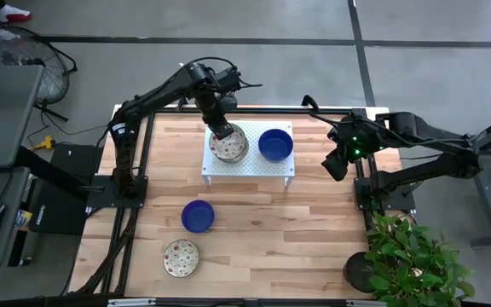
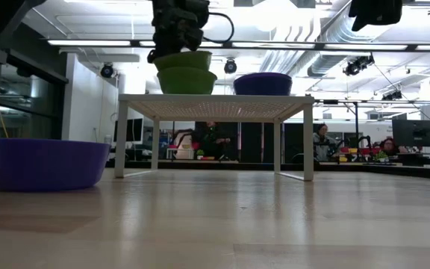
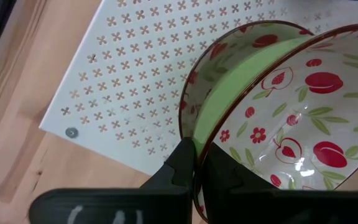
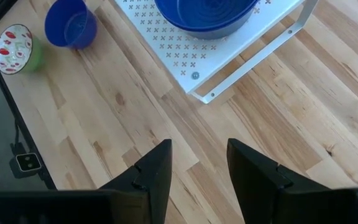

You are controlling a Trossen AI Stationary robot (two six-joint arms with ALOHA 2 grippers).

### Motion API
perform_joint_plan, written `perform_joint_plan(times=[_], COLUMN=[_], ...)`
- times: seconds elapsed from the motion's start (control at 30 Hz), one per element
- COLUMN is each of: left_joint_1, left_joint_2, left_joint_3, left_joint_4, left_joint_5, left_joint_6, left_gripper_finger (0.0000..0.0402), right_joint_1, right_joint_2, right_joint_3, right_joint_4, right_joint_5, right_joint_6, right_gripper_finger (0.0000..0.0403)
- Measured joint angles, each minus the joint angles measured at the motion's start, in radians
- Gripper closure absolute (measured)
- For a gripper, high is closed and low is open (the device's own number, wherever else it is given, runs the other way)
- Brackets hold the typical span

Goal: Pick & Place Mini bowls
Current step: Stack the top white patterned bowl on top of the white patterned bowl on the shelf

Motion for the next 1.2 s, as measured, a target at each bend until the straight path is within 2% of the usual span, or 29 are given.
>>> perform_joint_plan(times=[0.97,1.07,1.2], left_joint_1=[-0.020,-0.020,-0.020], left_joint_2=[0.026,0.026,0.026], left_joint_3=[0.000,0.000,0.000], left_joint_4=[0.035,0.034,0.034], left_joint_5=[-0.020,-0.018,-0.018], left_joint_6=[0.028,0.041,0.051], left_gripper_finger=[0.0391,0.0380,0.0344], right_joint_1=[0.000,0.000,0.000], right_joint_2=[0.000,0.000,0.000], right_joint_3=[0.000,0.000,0.000], right_joint_4=[0.000,0.000,0.000], right_joint_5=[0.001,0.000,-0.001], right_joint_6=[0.000,0.000,0.000], right_gripper_finger=[0.0261,0.0261,0.0260])
